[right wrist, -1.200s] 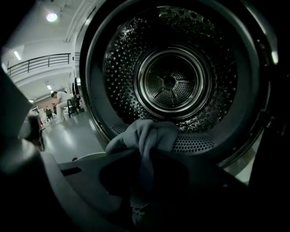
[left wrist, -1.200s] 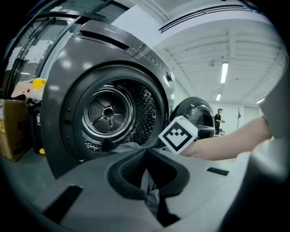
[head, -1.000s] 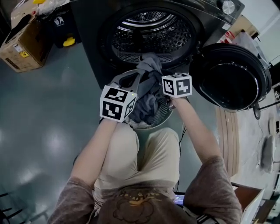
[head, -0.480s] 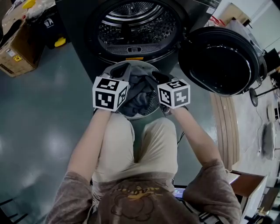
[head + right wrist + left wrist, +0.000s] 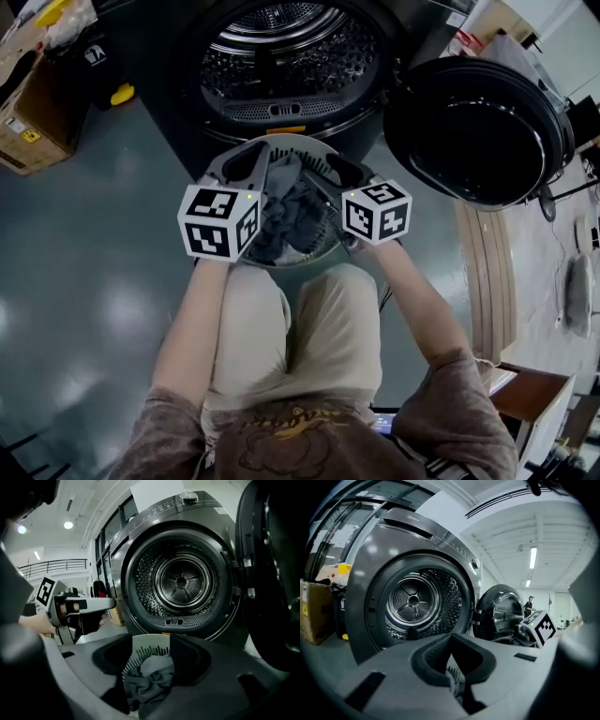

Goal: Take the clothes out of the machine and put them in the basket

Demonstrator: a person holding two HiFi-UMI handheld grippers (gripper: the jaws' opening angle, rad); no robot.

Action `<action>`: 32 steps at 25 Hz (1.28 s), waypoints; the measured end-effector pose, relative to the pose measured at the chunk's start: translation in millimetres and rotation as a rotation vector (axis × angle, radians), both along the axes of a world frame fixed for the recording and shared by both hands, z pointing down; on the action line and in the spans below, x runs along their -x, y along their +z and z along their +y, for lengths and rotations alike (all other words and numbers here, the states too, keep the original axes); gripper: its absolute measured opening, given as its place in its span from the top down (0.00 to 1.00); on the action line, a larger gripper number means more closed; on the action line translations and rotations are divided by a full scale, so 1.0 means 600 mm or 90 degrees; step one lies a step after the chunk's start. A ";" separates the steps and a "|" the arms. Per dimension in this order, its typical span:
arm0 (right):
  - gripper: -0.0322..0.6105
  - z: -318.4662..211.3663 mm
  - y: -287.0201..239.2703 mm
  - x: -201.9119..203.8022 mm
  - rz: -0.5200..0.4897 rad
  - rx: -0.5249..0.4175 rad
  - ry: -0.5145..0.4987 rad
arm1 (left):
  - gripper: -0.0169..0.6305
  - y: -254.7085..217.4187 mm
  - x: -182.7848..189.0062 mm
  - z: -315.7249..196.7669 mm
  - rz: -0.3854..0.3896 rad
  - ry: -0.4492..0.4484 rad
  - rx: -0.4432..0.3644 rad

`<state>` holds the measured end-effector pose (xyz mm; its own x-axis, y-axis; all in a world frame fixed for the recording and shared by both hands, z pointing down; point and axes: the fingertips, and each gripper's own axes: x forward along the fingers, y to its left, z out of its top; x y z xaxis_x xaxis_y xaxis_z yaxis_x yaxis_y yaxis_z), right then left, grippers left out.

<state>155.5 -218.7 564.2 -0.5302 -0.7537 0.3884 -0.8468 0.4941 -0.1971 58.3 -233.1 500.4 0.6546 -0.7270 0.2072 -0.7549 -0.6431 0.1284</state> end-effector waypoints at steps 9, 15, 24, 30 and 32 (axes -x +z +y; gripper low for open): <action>0.68 -0.028 -0.144 0.002 0.004 0.008 -0.003 | 0.96 -0.121 -0.006 -0.035 -0.006 0.041 0.000; 0.72 -0.015 -0.360 0.008 -0.036 0.009 0.002 | 0.96 -0.341 -0.003 -0.034 -0.049 0.131 -0.005; 0.67 0.018 -0.783 0.050 -0.074 -0.008 -0.019 | 0.96 -0.729 0.030 0.015 -0.033 0.190 0.016; 0.65 0.042 -0.951 0.061 -0.085 -0.034 -0.022 | 0.96 -0.905 0.060 0.028 0.009 0.199 0.014; 0.65 0.042 -0.986 0.063 -0.087 -0.050 -0.014 | 0.96 -0.942 0.068 0.026 0.022 0.204 0.002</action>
